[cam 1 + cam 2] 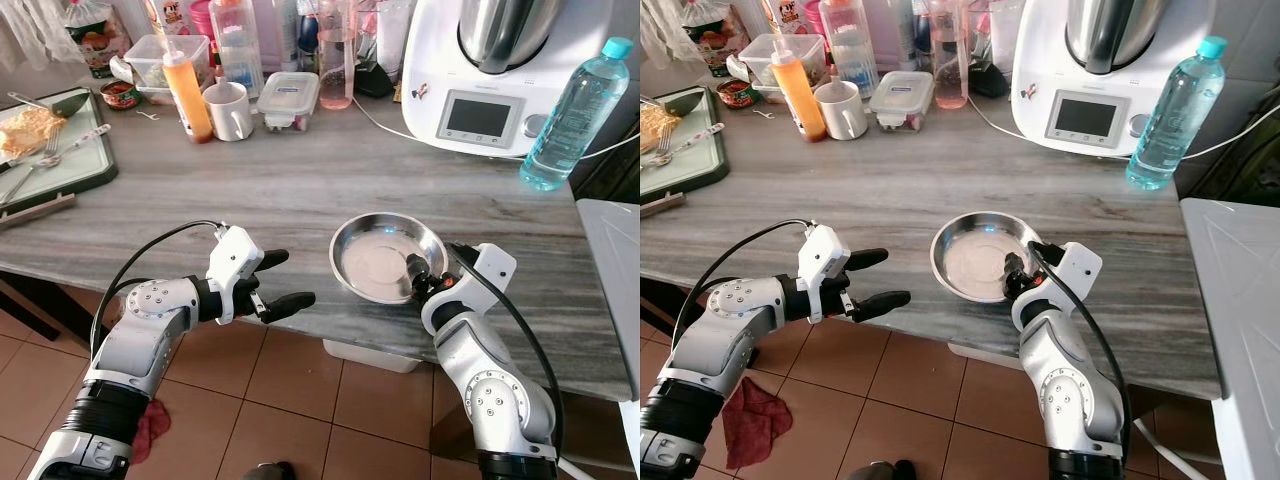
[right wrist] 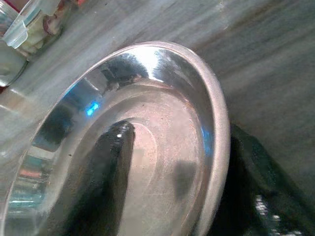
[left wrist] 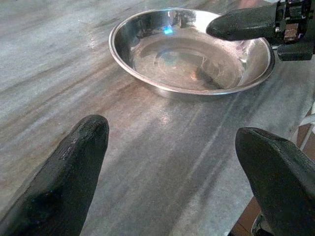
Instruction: Setting the table
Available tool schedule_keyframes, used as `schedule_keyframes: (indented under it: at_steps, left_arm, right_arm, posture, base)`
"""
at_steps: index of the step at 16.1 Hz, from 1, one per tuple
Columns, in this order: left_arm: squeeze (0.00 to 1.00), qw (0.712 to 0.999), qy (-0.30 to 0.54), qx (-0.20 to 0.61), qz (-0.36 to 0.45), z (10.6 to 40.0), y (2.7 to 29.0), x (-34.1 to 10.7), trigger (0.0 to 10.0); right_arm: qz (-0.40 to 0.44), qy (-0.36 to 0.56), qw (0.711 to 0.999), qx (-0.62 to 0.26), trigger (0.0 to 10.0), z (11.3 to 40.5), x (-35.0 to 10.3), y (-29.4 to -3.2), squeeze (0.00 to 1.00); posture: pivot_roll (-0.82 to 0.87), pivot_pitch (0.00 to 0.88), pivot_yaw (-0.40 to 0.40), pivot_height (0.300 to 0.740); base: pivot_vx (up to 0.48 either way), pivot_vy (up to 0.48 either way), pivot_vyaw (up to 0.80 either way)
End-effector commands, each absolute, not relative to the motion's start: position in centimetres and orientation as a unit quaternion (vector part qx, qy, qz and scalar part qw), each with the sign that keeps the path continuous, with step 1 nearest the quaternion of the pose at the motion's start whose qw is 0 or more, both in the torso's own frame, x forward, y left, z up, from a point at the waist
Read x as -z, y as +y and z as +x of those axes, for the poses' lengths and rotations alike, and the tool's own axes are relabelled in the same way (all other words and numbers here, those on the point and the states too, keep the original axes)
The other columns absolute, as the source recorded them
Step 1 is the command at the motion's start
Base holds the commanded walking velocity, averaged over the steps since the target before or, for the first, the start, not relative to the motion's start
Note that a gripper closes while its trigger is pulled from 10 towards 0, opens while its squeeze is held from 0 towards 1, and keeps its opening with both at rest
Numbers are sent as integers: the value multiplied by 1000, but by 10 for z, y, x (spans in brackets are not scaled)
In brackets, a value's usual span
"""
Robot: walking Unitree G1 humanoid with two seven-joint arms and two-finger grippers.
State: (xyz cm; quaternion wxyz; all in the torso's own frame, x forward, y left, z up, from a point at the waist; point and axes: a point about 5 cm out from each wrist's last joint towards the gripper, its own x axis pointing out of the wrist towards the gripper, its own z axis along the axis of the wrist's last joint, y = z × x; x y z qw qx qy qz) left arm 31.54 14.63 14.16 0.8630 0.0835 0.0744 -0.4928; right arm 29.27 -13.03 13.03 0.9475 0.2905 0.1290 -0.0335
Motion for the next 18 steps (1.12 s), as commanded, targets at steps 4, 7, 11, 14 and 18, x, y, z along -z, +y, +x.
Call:
schedule_keyframes:
  at_steps: [4,7,11,14,18]
  left_arm:
    - [0,855,74,505,88,316,143,-143,10000]
    - [0,854,72,508,84,316,140,-143,10000]
    - [0,853,71,510,82,318,138,-142,10000]
    - [0,853,71,511,80,318,136,-142,10000]
    - [0,850,69,516,78,319,132,-141,10000]
  right_arm:
    - [303,173,936,54,10000,278,-109,-131,1000]
    - [291,168,940,58,10000,272,-111,-139,1000]
    - [295,147,941,72,10000,262,-117,-150,1000]
    - [293,130,944,77,10000,257,-122,-155,1000]
    - [299,107,946,67,10000,248,-130,-155,1000]
  posture:
    - [100,135,70,714]
    - [92,131,71,714]
    - [79,123,73,714]
    - [70,118,74,714]
    - [59,116,75,714]
  base:
    - [0,0,0]
    - [0,0,0]
    - [0,0,0]
    - [0,0,0]
    - [0,0,0]
